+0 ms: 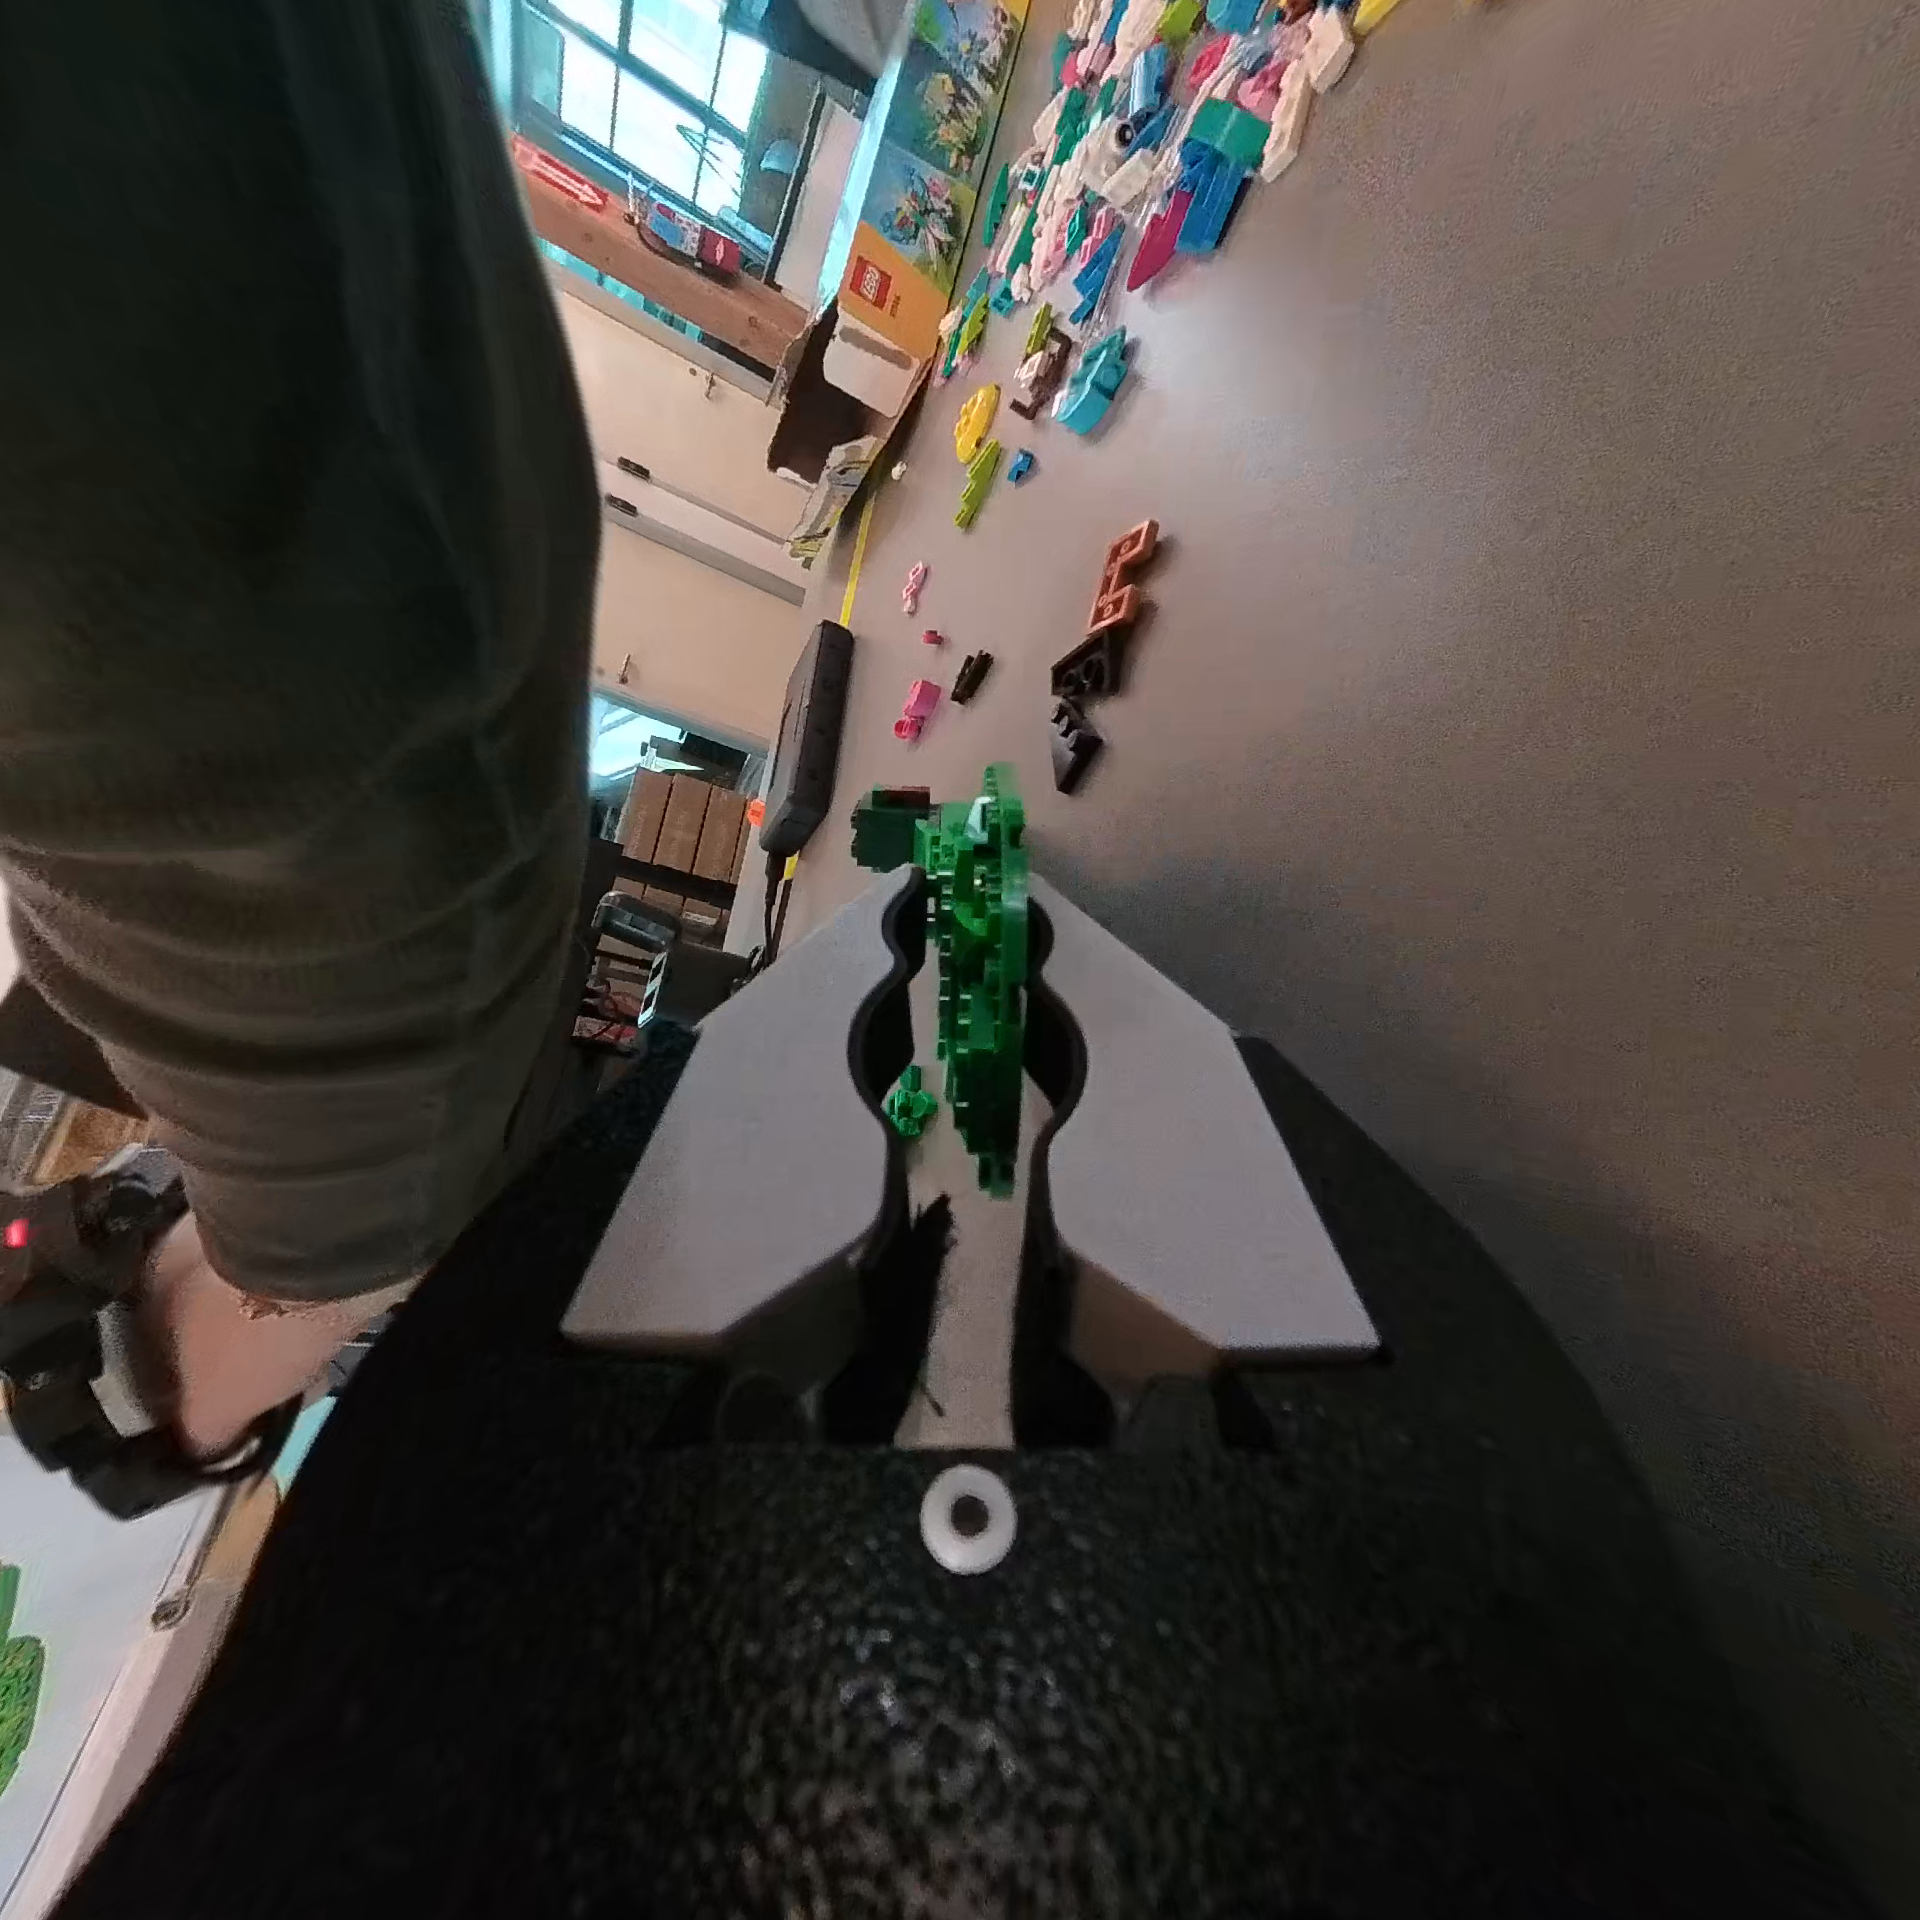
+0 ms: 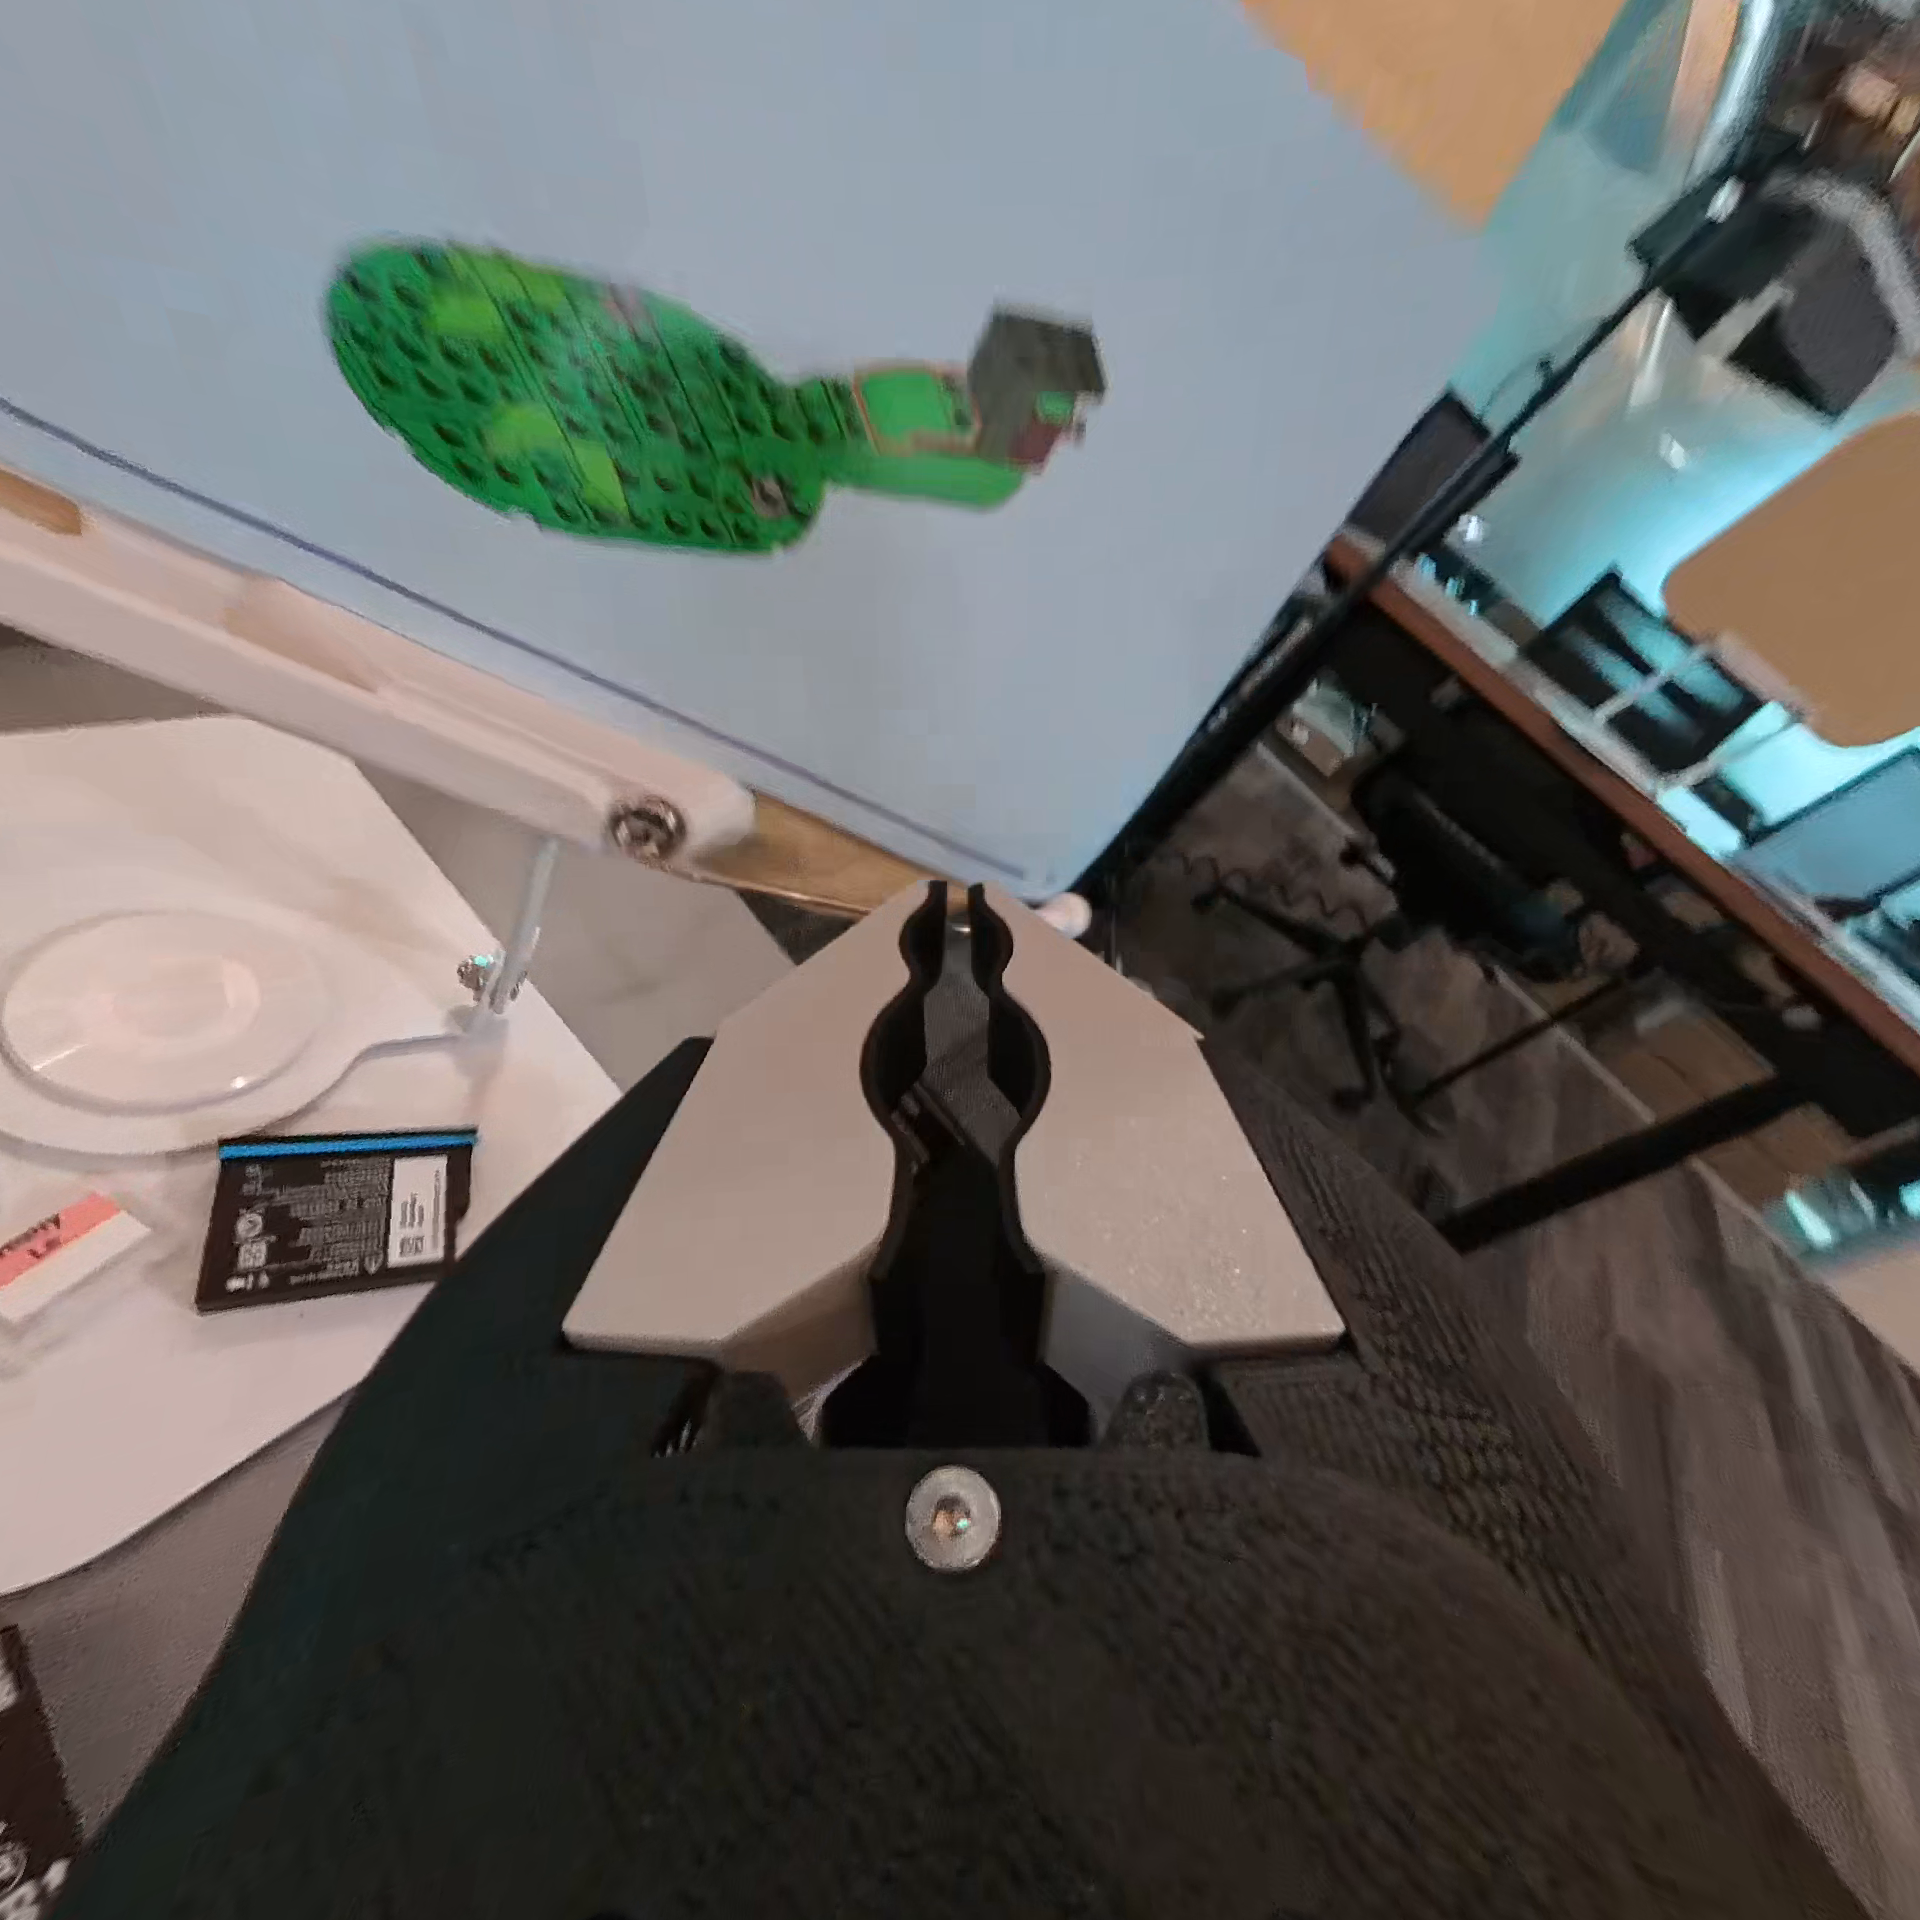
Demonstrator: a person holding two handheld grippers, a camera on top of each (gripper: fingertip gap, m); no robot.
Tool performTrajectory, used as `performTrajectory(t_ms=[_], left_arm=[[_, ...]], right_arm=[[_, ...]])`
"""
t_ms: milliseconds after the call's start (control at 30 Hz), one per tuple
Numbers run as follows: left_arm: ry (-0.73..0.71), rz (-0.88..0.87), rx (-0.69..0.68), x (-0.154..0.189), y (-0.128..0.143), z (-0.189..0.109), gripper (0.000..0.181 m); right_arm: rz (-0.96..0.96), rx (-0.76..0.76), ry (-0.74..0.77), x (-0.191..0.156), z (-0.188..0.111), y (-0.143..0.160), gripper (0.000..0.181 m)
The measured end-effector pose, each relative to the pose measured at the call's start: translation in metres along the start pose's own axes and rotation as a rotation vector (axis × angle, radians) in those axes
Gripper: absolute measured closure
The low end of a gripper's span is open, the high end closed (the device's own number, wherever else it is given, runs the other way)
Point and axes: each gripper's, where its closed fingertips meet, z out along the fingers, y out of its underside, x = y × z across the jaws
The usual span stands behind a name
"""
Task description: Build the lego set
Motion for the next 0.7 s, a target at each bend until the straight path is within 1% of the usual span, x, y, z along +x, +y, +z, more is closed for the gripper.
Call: performTrajectory(t_ms=[67, 133, 167, 233, 300, 367, 467, 600, 700], left_arm=[[0.0, 0.0, 0.0, 0.0, 0.0, 0.0, 0.169], [0.0, 0.0, 0.001, 0.0, 0.0, 0.0, 0.168], [0.0, 0.0, 0.001, 0.0, 0.0, 0.0, 0.169], [0.0, -0.002, 0.002, 0.0, 0.0, 0.0, 0.168], [0.001, -0.004, 0.002, 0.0, 0.0, 0.0, 0.168], [0.001, -0.004, 0.003, 0.0, 0.0, 0.0, 0.168], [0.001, -0.007, 0.002, 0.0, 0.0, 0.0, 0.168], [0.001, -0.01, 0.003, 0.0, 0.0, 0.0, 0.168], [0.001, -0.012, 0.003, -0.001, 0.0, 0.0, 0.169]], right_arm=[[0.05, -0.074, -0.008, -0.001, 0.003, 0.017, 0.18], [0.155, -0.058, -0.002, 0.004, 0.004, 0.024, 0.181], [0.229, -0.027, -0.005, 0.008, 0.003, 0.022, 0.178], [0.363, 0.067, -0.013, 0.016, 0.001, 0.014, 0.163], [0.452, 0.148, -0.033, 0.02, 0.001, 0.006, 0.144], [0.515, 0.191, -0.078, 0.019, 0.003, 0.001, 0.136], [0.588, 0.241, -0.142, 0.015, 0.007, -0.005, 0.134], [0.666, 0.241, -0.178, 0.011, 0.014, -0.004, 0.135], [0.673, 0.238, -0.16, 0.011, 0.015, -0.003, 0.138]])
